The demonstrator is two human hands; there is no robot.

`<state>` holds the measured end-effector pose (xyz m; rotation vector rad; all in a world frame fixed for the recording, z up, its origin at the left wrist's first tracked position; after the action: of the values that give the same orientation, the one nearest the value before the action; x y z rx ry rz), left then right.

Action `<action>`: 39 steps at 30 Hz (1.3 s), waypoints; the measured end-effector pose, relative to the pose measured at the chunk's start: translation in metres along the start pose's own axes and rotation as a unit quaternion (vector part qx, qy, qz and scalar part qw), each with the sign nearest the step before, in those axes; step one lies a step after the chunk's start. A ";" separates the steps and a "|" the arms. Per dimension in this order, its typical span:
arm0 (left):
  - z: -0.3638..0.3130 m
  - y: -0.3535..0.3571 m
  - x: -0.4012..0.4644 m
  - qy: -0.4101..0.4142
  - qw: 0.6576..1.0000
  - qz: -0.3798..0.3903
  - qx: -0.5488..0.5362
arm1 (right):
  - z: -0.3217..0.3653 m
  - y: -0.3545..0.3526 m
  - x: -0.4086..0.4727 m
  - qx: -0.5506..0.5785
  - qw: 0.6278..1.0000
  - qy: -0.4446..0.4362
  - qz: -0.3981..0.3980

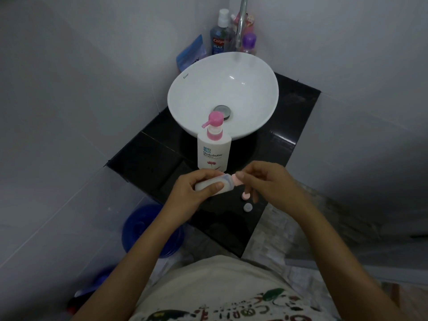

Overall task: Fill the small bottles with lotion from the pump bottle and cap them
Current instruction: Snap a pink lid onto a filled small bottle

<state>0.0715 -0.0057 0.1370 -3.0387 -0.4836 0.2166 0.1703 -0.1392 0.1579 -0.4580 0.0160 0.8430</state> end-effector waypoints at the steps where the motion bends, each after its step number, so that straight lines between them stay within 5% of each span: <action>1: 0.000 0.001 0.000 0.000 1.000 0.002 0.000 | -0.002 0.000 0.000 -0.006 1.000 0.013 -0.014; 7: 0.001 -0.002 0.000 0.001 1.000 -0.001 -0.002 | 0.005 0.007 -0.004 0.069 0.997 -0.020 0.027; 13: 0.000 0.001 -0.001 0.000 1.000 0.000 -0.006 | -0.005 0.005 -0.005 0.036 0.998 0.022 -0.055; 27: 0.002 -0.003 -0.003 -0.004 1.000 -0.006 0.000 | -0.002 0.011 -0.005 0.052 0.998 -0.020 0.007; 39: 0.007 -0.005 -0.001 -0.020 0.999 -0.028 -0.015 | -0.006 0.012 -0.002 0.084 0.996 0.002 -0.032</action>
<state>0.0681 -0.0006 0.1301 -3.0510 -0.5780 0.2687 0.1609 -0.1361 0.1487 -0.3008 0.0743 0.7708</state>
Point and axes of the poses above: each hand's wrist, its own x-axis towards the middle knuckle, its own y-axis out of the palm, z = x × y, the point moved 8 cm from there along x, towards the middle knuckle, and after that the axes turned 1 degree about -z, right-handed, at the moved point
